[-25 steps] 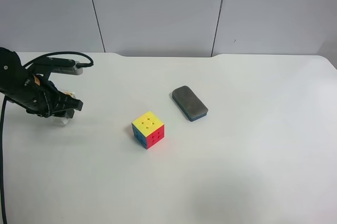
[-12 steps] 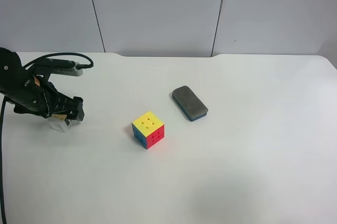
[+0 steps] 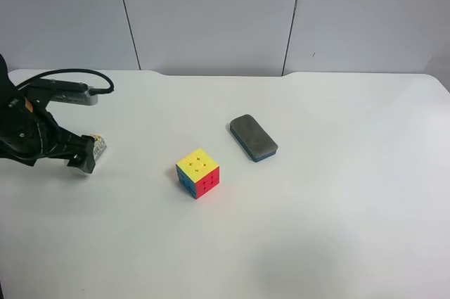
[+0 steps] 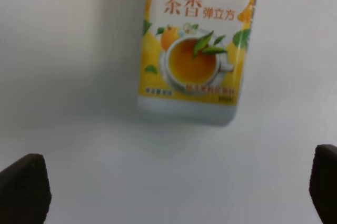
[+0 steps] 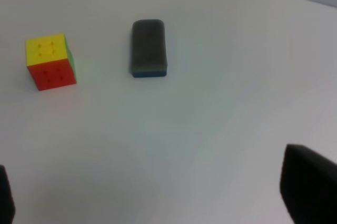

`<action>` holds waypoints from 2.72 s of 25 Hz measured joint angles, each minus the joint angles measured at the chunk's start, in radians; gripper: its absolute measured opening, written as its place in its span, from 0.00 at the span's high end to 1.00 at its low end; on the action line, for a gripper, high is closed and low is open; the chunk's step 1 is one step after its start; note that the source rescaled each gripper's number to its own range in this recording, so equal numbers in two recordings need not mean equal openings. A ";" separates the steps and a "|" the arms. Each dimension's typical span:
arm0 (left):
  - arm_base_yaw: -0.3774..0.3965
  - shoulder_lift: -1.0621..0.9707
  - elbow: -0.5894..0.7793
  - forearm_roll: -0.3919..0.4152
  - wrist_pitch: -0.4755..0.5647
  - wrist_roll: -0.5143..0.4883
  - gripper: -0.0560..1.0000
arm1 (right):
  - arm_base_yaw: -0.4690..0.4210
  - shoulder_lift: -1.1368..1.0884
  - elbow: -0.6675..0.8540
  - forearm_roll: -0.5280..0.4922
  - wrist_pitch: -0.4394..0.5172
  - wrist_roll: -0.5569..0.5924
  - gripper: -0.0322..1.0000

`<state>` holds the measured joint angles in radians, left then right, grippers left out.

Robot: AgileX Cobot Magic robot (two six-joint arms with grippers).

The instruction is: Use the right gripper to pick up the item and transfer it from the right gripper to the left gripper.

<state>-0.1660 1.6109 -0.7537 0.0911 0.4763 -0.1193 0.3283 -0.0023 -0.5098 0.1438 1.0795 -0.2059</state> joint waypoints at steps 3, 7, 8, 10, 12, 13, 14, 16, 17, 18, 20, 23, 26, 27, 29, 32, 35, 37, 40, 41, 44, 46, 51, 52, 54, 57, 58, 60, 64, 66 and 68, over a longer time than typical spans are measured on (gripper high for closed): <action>0.000 -0.095 0.000 -0.001 0.074 0.000 0.01 | 0.000 0.000 0.000 0.000 0.000 0.000 0.00; 0.000 -0.235 0.000 -0.001 0.214 0.000 0.00 | 0.000 0.000 0.000 0.000 0.000 0.000 0.00; 0.000 -0.265 0.000 -0.001 0.253 0.000 0.00 | 0.000 0.000 0.000 0.000 0.000 0.000 0.00; 0.000 -0.332 0.000 -0.003 0.321 0.000 0.00 | 0.000 0.000 0.000 0.000 0.000 0.000 0.00; 0.000 -0.392 0.000 -0.003 0.392 0.000 0.00 | 0.000 0.000 0.000 0.000 0.000 0.000 0.00; 0.000 -0.424 0.000 -0.003 0.422 0.000 0.00 | 0.000 0.000 0.000 0.000 0.000 0.000 0.00; 0.000 -0.456 0.000 -0.003 0.458 0.000 0.00 | 0.000 0.000 0.000 0.000 0.000 0.000 0.00; 0.000 -0.511 0.000 -0.003 0.526 0.000 0.00 | 0.000 0.000 0.000 0.000 0.000 0.000 0.00; 0.000 -0.542 0.000 -0.004 0.554 0.000 0.00 | 0.000 0.000 0.000 0.000 0.000 0.000 0.00; 0.000 -0.573 0.000 -0.007 0.583 0.000 0.00 | 0.000 0.000 0.000 0.000 0.000 0.000 0.00; 0.000 -0.630 0.000 -0.024 0.625 0.000 0.00 | 0.000 0.000 0.000 0.000 0.000 0.000 0.00; 0.000 -0.718 0.000 -0.074 0.661 0.000 0.00 | 0.000 0.000 0.000 0.000 0.000 0.000 0.00; 0.000 -0.805 0.000 -0.110 0.662 0.000 0.00 | 0.000 0.000 0.000 0.000 0.000 0.000 0.00; 0.000 -0.836 0.000 -0.115 0.662 0.000 0.00 | 0.000 0.000 0.000 0.000 0.000 0.000 0.00; 0.000 -0.897 0.000 -0.116 0.670 0.000 0.00 | 0.000 0.000 0.000 0.000 0.000 0.000 0.00; 0.000 -0.982 0.001 -0.118 0.694 0.000 0.00 | 0.000 0.000 0.000 0.000 0.000 0.000 0.00; 0.000 -1.069 0.030 -0.120 0.708 0.004 0.00 | 0.000 0.000 0.000 0.000 0.000 0.000 0.00; 0.000 -1.129 0.072 -0.120 0.722 0.005 0.00 | 0.000 0.000 0.000 0.000 0.000 0.000 0.00; 0.000 -1.234 0.128 -0.120 0.737 0.008 0.00 | 0.000 0.000 0.000 0.000 0.000 0.000 0.00; 0.000 -1.266 0.143 -0.120 0.737 0.011 0.00 | 0.000 0.000 0.000 0.000 0.000 0.000 0.00; 0.000 -1.379 0.170 -0.119 0.734 0.019 0.00 | 0.000 0.000 0.000 0.000 0.000 0.000 0.00; 0.000 -1.459 0.182 -0.113 0.730 0.021 0.00 | 0.000 0.000 0.000 0.000 0.000 0.000 0.00; 0.000 -1.601 0.201 -0.105 0.725 0.022 0.00 | 0.000 0.000 0.000 0.000 0.000 0.000 0.00; 0.000 -1.611 0.201 -0.105 0.725 0.022 0.00 | 0.000 0.000 0.000 0.000 0.000 0.000 0.00; 0.000 -1.612 0.201 -0.104 0.722 0.027 0.00 | 0.000 0.000 0.000 0.000 0.000 0.000 0.00; 0.000 -1.612 0.205 -0.091 0.686 0.057 0.00 | 0.000 0.000 0.000 0.001 0.000 0.000 0.00; 0.000 -1.612 0.209 -0.091 0.668 0.065 0.00 | 0.000 0.000 0.000 0.001 0.000 0.000 0.00; 0.000 -1.616 0.224 -0.080 0.630 0.078 0.00 | 0.000 0.000 0.000 0.001 0.000 0.000 0.00; 0.000 -1.617 0.248 -0.078 0.588 0.088 0.00 | 0.000 0.000 0.000 0.001 0.000 0.000 0.00; 0.000 -1.617 0.248 -0.078 0.584 0.090 0.00 | 0.000 0.000 0.000 0.001 0.000 0.000 0.00; 0.000 -1.617 0.248 -0.078 0.584 0.090 0.00 | 0.000 0.000 0.000 0.001 0.000 0.000 0.00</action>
<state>-0.1660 -0.0061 -0.5060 0.0134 1.0606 -0.0292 0.3283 -0.0023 -0.5098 0.1446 1.0795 -0.2059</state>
